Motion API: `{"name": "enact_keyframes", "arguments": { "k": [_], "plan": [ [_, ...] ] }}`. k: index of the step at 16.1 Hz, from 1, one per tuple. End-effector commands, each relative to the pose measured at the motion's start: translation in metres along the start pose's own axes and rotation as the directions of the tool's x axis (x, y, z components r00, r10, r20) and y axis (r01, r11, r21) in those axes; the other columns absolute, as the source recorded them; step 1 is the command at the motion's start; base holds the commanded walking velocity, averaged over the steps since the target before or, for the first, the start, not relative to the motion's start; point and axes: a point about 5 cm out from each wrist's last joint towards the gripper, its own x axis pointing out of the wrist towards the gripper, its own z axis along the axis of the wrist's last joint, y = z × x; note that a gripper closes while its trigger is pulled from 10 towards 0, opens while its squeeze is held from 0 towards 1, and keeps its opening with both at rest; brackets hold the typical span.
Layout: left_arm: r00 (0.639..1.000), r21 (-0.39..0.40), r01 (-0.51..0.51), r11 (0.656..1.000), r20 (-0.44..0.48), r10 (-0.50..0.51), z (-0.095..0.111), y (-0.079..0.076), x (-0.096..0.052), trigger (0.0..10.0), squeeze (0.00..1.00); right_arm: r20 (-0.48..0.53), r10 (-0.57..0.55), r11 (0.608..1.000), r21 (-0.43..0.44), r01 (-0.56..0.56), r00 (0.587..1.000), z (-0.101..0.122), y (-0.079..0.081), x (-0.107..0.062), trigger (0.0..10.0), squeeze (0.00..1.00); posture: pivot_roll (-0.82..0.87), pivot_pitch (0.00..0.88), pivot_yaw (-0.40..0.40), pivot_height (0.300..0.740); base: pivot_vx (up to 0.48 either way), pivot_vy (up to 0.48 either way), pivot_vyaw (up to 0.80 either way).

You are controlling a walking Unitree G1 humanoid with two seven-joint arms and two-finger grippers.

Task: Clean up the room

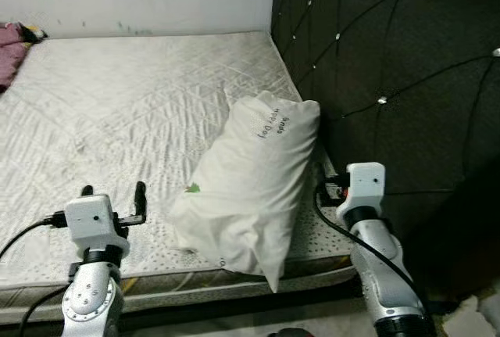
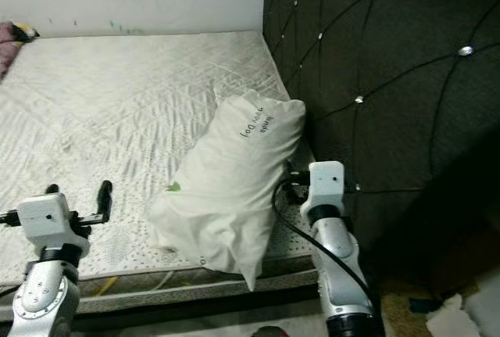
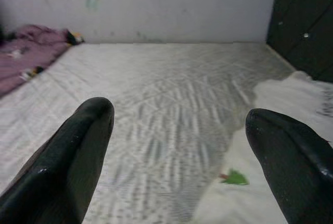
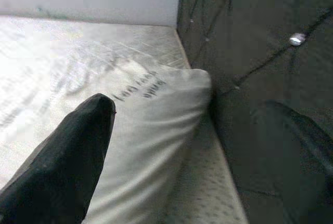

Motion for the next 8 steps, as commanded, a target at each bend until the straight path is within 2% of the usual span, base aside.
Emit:
{"name": "enact_keyframes", "arguments": {
  "k": [1, 4, 8],
  "plan": [
    [1.000, 0.004, -0.001, 1.000, 0.003, 0.001, 0.0018, 0.0028, -0.0036, 10.0, 0.00, 0.009, -0.032, 0.999, 0.023, 0.032, 0.999, 0.0049, -0.0084, -0.0032, 10.0, 0.00, 0.05, 0.000, 0.029, 0.740, 0.000, 0.000, 0.00],
    [0.999, -0.007, -0.023, 1.000, -0.029, 0.023, -0.0061, 0.0092, -0.0125, 10.0, 0.00, 0.001, -0.025, 1.000, 0.002, 0.025, 1.000, 0.0029, -0.0115, -0.0124, 10.0, 0.00, 0.05, 0.000, 0.024, 0.740, 0.000, 0.000, 0.00],
    [1.000, -0.017, -0.008, 1.000, -0.030, 0.008, -0.0073, 0.0033, -0.0083, 10.0, 0.00, -0.001, -0.015, 1.000, -0.022, 0.015, 1.000, 0.0056, -0.0080, -0.0071, 10.0, 0.00, 0.04, 0.000, 0.026, 0.740, 0.000, 0.000, 0.00]
  ]
}}
